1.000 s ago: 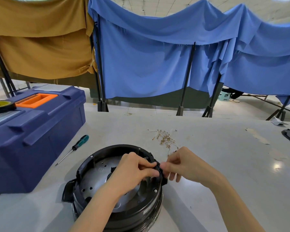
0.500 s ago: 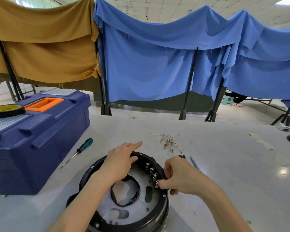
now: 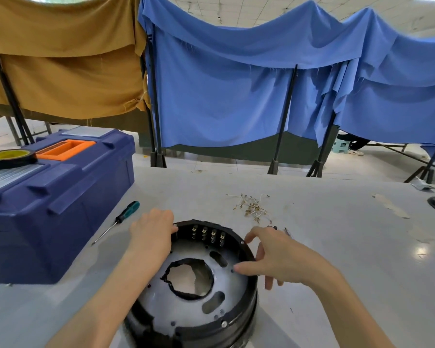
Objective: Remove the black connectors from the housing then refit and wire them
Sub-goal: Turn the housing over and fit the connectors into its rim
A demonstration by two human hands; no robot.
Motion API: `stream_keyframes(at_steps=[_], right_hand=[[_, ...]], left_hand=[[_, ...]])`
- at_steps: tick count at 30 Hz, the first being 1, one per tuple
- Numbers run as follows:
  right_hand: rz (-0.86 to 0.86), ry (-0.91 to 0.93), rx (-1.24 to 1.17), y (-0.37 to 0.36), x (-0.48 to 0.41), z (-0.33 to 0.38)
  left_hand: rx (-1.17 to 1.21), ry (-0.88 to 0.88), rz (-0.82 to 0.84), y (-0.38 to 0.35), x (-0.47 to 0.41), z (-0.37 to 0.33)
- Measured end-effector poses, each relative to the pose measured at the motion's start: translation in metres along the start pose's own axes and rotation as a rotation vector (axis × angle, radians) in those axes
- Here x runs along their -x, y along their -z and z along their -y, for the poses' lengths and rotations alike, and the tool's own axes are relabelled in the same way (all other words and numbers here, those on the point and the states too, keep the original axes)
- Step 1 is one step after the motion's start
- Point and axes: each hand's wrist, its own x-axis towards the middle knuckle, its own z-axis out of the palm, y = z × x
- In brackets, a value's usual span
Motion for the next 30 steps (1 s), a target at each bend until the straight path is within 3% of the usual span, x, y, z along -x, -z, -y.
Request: stream_keyframes(at_steps=[6, 11, 13, 15, 18, 22, 25, 27, 30], right_hand=[[-0.234, 0.102, 0.155, -0.005, -0.015, -0.010], [-0.400, 0.116, -0.011, -0.012, -0.020, -0.008], [-0.379, 0.047, 0.006, -0.009, -0.017, -0.008], [-0.286, -0.014, 0.127, -0.003, -0.012, -0.009], [-0.175, -0.010, 0.100, 0.000, -0.007, -0.007], [-0.316, 0.077, 0.193, -0.011, -0.018, -0.007], [-0.413, 0.116, 0.046, -0.020, -0.023, -0.005], [-0.393, 0.107, -0.063, -0.017, -0.023, -0.006], [-0.265, 0.030, 0.083, -0.007, -0.019, -0.016]], left_hand=[[-0.077, -0.003, 0.101, 0.014, 0.001, 0.002], [0.179, -0.172, 0.151, 0.007, -0.007, -0.005], [0.233, -0.218, 0.155, -0.001, -0.006, -0.007], [0.152, -0.231, 0.077, -0.007, -0.003, -0.008], [0.088, -0.208, 0.042, -0.008, -0.001, -0.009], [0.029, -0.114, 0.078, 0.003, -0.005, -0.011], [0.035, -0.157, 0.019, 0.000, -0.006, -0.015], [0.148, -0.231, 0.051, -0.008, -0.006, -0.016], [0.031, -0.298, -0.028, -0.020, -0.005, -0.015]])
